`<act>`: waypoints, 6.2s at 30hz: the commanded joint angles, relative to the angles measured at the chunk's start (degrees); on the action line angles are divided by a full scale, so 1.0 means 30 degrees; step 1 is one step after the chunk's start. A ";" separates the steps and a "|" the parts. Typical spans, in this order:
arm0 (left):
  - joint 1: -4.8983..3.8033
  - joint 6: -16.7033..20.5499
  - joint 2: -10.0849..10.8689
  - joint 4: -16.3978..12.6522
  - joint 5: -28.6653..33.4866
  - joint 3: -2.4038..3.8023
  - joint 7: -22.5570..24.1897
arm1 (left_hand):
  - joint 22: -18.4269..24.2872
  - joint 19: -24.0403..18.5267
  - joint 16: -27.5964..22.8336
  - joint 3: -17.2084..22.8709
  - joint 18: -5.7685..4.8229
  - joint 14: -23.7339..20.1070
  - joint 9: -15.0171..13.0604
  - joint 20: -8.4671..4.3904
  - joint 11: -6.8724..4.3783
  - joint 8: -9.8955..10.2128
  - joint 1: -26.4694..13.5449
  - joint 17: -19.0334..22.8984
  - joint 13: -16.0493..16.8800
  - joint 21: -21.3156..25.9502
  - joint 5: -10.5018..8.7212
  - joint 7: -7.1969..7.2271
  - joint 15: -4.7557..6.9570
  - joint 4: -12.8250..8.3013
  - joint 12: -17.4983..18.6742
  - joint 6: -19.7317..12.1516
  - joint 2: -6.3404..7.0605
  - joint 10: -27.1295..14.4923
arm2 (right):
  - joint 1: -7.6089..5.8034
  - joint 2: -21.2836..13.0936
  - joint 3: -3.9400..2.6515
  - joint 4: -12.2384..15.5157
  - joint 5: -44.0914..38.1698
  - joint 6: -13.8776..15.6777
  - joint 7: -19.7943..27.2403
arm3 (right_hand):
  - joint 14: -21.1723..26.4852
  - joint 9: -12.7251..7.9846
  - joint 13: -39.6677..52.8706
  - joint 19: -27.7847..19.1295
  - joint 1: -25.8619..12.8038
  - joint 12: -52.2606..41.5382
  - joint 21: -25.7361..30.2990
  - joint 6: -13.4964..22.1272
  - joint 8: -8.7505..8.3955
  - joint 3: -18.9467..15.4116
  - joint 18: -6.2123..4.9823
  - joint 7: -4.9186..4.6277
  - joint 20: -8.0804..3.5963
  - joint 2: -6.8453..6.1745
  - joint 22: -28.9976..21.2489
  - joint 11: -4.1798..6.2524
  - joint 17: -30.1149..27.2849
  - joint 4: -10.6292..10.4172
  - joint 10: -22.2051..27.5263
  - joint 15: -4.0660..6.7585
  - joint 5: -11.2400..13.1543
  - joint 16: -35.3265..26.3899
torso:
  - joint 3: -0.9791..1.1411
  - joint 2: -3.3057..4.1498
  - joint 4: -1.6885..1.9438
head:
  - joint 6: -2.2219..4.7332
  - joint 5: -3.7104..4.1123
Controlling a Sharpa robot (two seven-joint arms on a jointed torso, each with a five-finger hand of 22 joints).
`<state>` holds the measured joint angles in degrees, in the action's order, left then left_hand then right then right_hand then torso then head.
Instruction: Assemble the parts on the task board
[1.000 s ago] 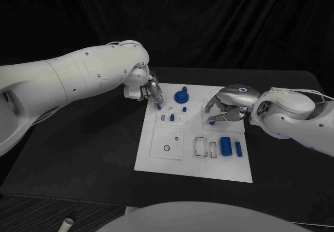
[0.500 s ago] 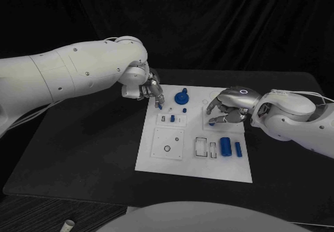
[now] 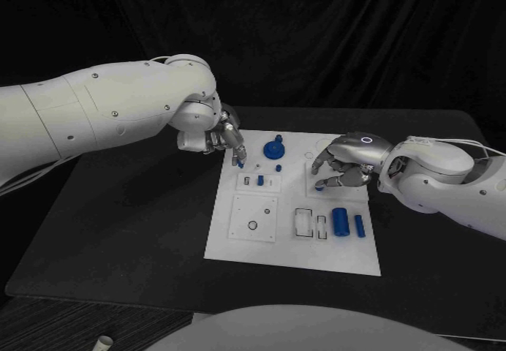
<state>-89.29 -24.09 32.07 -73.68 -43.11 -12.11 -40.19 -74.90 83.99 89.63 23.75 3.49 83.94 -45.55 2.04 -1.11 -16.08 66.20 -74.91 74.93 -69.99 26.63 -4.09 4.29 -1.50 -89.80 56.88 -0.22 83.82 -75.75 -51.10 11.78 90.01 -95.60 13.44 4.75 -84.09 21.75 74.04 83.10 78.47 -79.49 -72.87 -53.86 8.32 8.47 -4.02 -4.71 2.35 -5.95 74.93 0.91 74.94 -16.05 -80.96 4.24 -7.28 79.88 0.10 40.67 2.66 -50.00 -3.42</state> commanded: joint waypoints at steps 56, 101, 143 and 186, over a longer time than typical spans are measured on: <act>0.1307 0.3497 0.0758 -0.1760 0.0078 -0.0013 -0.0715 | -0.3425 0.0101 0.0123 0.2981 0.0042 0.2019 -0.0421 -0.0148 -0.0108 -0.0821 -0.0631 -0.5031 0.5024 -0.0240 0.0960 0.0173 0.0133 -0.2504 -0.0067 -0.0561 -0.0324 0.2060 | 0.0040 -0.0147 -0.0007 0.0305 -0.0042 0.0498 -0.0488 | -0.0624 0.0003 -0.0078 -0.0118 0.0030 0.0150 0.0110 -0.0241 -0.0076 -0.0012 0.0084 0.0059 -0.0055 0.0082 0.3277 -0.0005 0.0277 -0.0009 0.0145 0.0015 -0.0137 -0.0144 | 0.0153 -0.0086 0.0193 | 0.0000 -0.0318; 0.1850 0.2042 -0.0301 -0.0312 0.0078 -0.0013 -0.0846 | -0.3366 -0.0016 0.0123 0.3179 0.0084 0.2019 -0.0484 -0.0131 -0.0069 -0.1148 -0.0747 -0.5031 0.5024 0.0034 0.0587 0.0134 0.0098 -0.2537 -0.0067 -0.0950 -0.0525 0.2060 | 0.0046 -0.0120 -0.0007 0.0306 -0.0042 0.0397 -0.0530 | -0.0629 0.0010 -0.0069 -0.0120 0.0060 0.0147 0.0131 -0.0288 -0.0058 -0.0010 0.0081 0.0058 -0.0058 0.0070 0.3275 -0.0003 0.0286 0.0006 0.0137 0.0019 -0.0161 -0.0140 | 0.0137 -0.0071 0.0139 | 0.0000 -0.0282; 0.2103 0.1442 -0.0350 -0.0111 -0.1766 -0.0012 -0.0808 | -0.3381 0.0002 0.0123 0.3220 0.0075 0.2019 -0.0514 -0.0130 -0.0083 -0.1365 -0.0838 -0.5031 0.5024 -0.0027 0.0446 0.0157 0.0108 -0.2623 -0.0067 -0.0943 -0.0484 0.2060 | 0.0050 0.0036 -0.0007 0.0221 -0.0042 0.0105 -0.0615 | -0.0632 0.0015 -0.0104 -0.0131 0.0061 0.0177 0.0188 -0.0336 -0.0046 -0.0007 0.0072 0.0055 -0.0061 0.0087 0.3266 -0.0004 0.0286 -0.0006 0.0152 0.0021 -0.0179 -0.0145 | 0.0159 -0.0083 0.0191 | 0.0000 -0.0208; 0.2236 0.1727 -0.0563 -0.0260 -0.1773 -0.0009 -0.0052 | -0.3352 -0.0026 0.0123 0.3461 0.0099 0.2019 -0.0282 -0.0220 -0.0192 -0.2013 -0.1301 -0.5031 0.5024 0.0092 0.1528 0.0258 0.0208 -0.3063 -0.0067 -0.0946 -0.0225 0.2060 | 0.0058 0.0093 -0.0005 0.0129 -0.0042 -0.0232 -0.0763 | -0.0574 0.0035 -0.0225 -0.0261 0.0175 0.0271 0.0555 -0.0474 0.0008 0.0074 -0.0002 0.0070 -0.0066 0.0206 0.3164 0.0004 0.0088 0.0040 0.0222 0.0026 -0.0260 -0.0304 | 0.0157 -0.0074 0.0186 | 0.0000 -0.0269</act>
<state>-83.11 -19.10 30.55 -74.10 -48.57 -11.92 -40.26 -74.92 83.98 89.63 25.71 3.49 84.16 -46.50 1.63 -1.32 -21.80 62.15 -74.91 74.93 -69.85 30.37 -3.96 4.51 -1.94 -89.80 53.75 -1.01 84.03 -75.71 -50.81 11.80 90.38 -95.60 13.30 3.59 -84.09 21.80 73.40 82.90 78.71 -79.04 -71.55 -54.79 8.32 8.47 -4.02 -4.59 2.14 -5.71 74.92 0.91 74.91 -16.05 -80.54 4.24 -7.73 79.20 0.57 40.44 3.24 -50.00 -4.22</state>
